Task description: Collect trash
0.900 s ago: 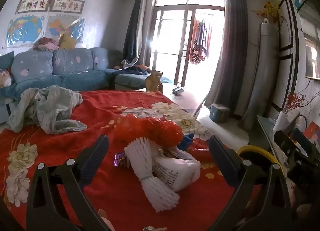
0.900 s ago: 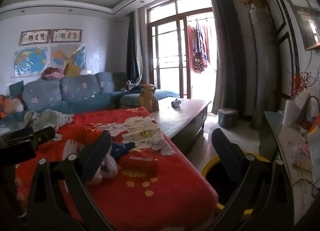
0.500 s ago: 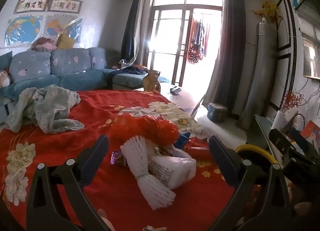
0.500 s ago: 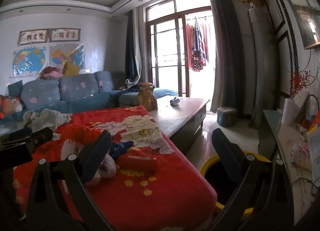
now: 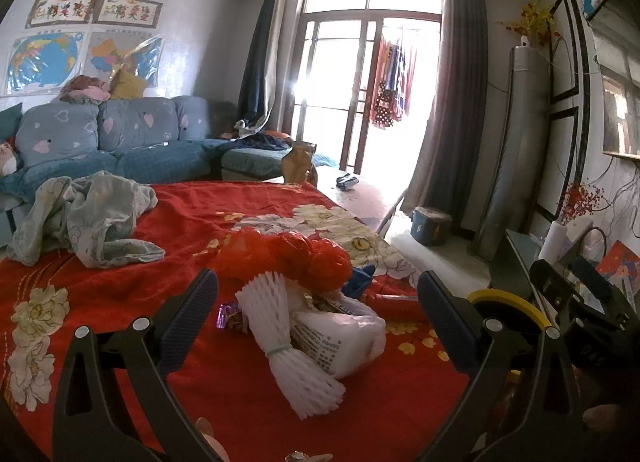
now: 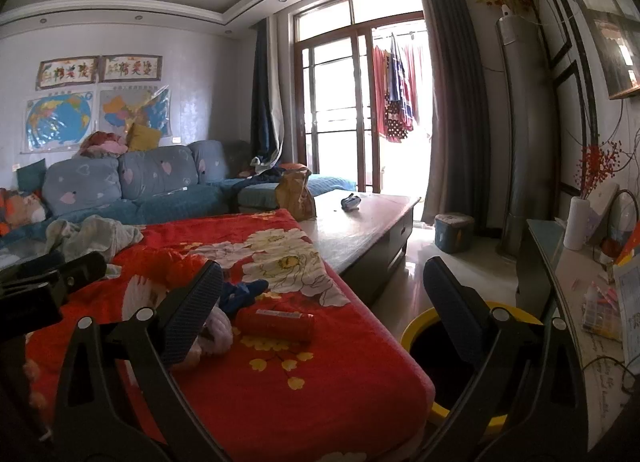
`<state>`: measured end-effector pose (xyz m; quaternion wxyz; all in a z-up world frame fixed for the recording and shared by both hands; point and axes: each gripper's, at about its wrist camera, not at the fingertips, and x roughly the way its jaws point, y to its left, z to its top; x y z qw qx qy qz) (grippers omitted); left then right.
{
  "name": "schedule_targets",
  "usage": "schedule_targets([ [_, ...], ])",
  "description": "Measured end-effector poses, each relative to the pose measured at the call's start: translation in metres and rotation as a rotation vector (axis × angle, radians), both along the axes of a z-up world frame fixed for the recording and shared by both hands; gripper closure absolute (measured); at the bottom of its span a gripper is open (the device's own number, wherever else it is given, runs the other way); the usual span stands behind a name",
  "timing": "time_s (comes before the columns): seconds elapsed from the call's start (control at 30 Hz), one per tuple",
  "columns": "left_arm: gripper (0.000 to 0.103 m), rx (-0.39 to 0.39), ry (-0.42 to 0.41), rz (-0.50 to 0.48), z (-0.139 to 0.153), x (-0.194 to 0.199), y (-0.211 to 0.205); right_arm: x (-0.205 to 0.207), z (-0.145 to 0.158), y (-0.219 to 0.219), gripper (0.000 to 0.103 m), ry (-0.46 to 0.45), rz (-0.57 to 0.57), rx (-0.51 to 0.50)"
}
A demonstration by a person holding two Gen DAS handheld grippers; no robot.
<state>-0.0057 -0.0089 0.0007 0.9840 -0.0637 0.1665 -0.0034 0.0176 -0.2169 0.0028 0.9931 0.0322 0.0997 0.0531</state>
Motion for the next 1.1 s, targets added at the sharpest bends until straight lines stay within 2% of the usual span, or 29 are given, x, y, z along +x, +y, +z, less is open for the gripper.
schedule_targets([
  [1.1, 0.006, -0.008, 0.007, -0.006, -0.0026, -0.0002, -0.0012, 0.0013, -0.0045, 0.0027, 0.011, 0.006, 0.003, -0.004],
])
